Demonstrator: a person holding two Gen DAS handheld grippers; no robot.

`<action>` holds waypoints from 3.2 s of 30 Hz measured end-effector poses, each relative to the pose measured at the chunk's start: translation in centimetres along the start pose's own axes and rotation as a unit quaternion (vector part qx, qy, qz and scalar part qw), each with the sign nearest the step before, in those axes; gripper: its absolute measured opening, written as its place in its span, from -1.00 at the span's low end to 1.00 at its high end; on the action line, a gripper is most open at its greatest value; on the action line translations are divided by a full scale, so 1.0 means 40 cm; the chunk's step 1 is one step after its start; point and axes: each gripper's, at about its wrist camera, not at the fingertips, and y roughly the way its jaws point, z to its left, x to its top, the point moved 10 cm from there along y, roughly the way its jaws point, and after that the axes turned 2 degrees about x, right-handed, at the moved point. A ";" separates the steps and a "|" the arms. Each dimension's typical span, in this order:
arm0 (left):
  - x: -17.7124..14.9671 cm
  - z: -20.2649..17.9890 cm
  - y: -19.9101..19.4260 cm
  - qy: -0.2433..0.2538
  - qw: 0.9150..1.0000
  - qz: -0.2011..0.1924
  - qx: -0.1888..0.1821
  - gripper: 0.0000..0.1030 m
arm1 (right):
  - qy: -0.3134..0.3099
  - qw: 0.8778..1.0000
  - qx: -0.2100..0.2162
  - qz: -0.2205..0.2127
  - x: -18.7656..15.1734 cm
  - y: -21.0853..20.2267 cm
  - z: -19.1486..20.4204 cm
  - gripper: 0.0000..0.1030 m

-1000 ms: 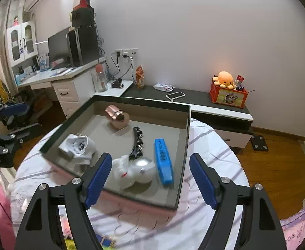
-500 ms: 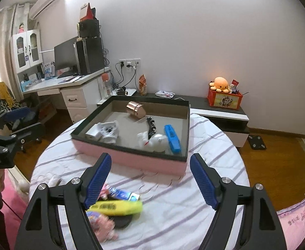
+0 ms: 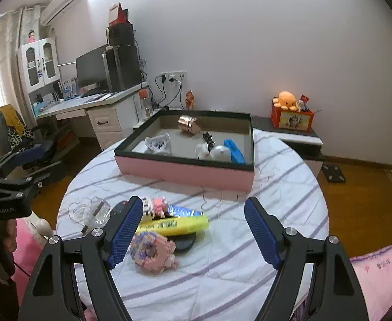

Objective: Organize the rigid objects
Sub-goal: 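Release the charger into the box with the left tool while the right tool releases the marker, then move both tools back to the remaining items beside the remote, then grasp the clear bottle with the left tool while the right tool grasps the pink block donut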

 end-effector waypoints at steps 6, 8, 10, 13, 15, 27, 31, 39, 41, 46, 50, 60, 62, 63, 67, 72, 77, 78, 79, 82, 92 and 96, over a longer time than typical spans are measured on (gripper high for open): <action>-0.060 0.025 0.004 0.000 1.000 0.023 0.006 1.00 | 0.004 1.000 -0.003 0.016 -0.040 0.008 -0.002 0.55; -0.078 0.037 0.010 -0.003 0.999 0.031 0.011 1.00 | 0.007 1.000 -0.003 0.026 -0.061 0.019 -0.003 0.55; -0.097 0.050 0.016 -0.008 0.999 0.039 0.015 1.00 | 0.010 0.999 -0.002 0.038 -0.082 0.033 0.002 0.55; -0.123 0.061 0.034 -0.016 0.998 0.054 0.016 1.00 | 0.012 0.998 0.008 0.059 -0.121 0.060 0.022 0.55; -0.136 0.062 0.044 -0.017 0.998 0.061 0.018 1.00 | 0.010 0.998 0.014 0.068 -0.140 0.075 0.040 0.55; -0.185 0.049 0.075 0.004 0.996 0.088 0.013 1.00 | 0.019 0.995 0.037 0.095 -0.201 0.176 0.108 0.54; -0.192 0.046 0.090 0.002 0.995 0.095 0.012 1.00 | 0.010 0.994 0.051 0.093 -0.199 0.171 0.106 0.22; -0.212 0.029 0.122 0.003 0.994 0.110 0.006 1.00 | -0.002 0.997 0.007 0.083 -0.189 0.130 0.029 0.22; -0.220 0.031 0.136 -0.004 0.993 0.117 0.008 1.00 | 0.005 0.997 -0.011 0.080 -0.185 0.125 -0.011 0.22; -0.231 0.047 0.171 -0.021 0.991 0.127 0.027 0.99 | 0.038 0.995 -0.035 0.080 -0.194 0.122 -0.097 0.23; -0.224 0.036 0.194 -0.014 0.992 0.123 0.027 0.93 | 0.042 0.995 -0.030 0.081 -0.197 0.133 -0.105 0.23; -0.242 -0.006 0.241 0.023 0.988 0.152 0.018 -0.04 | 0.045 0.995 -0.023 0.082 -0.200 0.155 -0.107 0.23; -0.242 -0.004 0.244 0.020 0.988 0.151 0.020 -0.02 | 0.046 0.995 -0.023 0.081 -0.201 0.157 -0.108 0.23; -0.242 -0.003 0.245 0.018 0.988 0.151 0.019 -0.01 | 0.046 0.995 -0.023 0.080 -0.201 0.158 -0.108 0.24; -0.241 0.008 0.249 0.011 0.988 0.151 0.027 0.23 | 0.046 0.994 -0.032 0.090 -0.217 0.171 -0.114 0.25; -0.245 0.022 0.251 0.003 0.988 0.149 0.037 0.44 | 0.046 0.994 -0.032 0.090 -0.219 0.170 -0.116 0.25; -0.247 0.031 0.252 -0.003 0.988 0.150 0.042 0.58 | 0.043 0.995 -0.034 0.088 -0.222 0.171 -0.116 0.25; -0.247 0.031 0.254 -0.003 0.988 0.150 0.042 0.59 | 0.043 0.995 -0.034 0.088 -0.222 0.171 -0.117 0.25; -0.246 0.032 0.254 -0.004 0.988 0.150 0.042 0.60 | 0.043 0.995 -0.033 0.089 -0.222 0.171 -0.117 0.25; -0.246 0.036 0.255 -0.009 0.988 0.150 0.037 0.61 | 0.042 0.995 -0.034 0.088 -0.222 0.170 -0.115 0.26; -0.231 0.023 0.263 -0.003 0.990 0.138 0.025 0.03 | 0.039 0.995 -0.028 0.088 -0.223 0.172 -0.112 0.35; -0.230 0.020 0.258 0.008 0.990 0.139 0.028 0.03 | 0.040 0.995 -0.024 0.086 -0.222 0.169 -0.114 0.32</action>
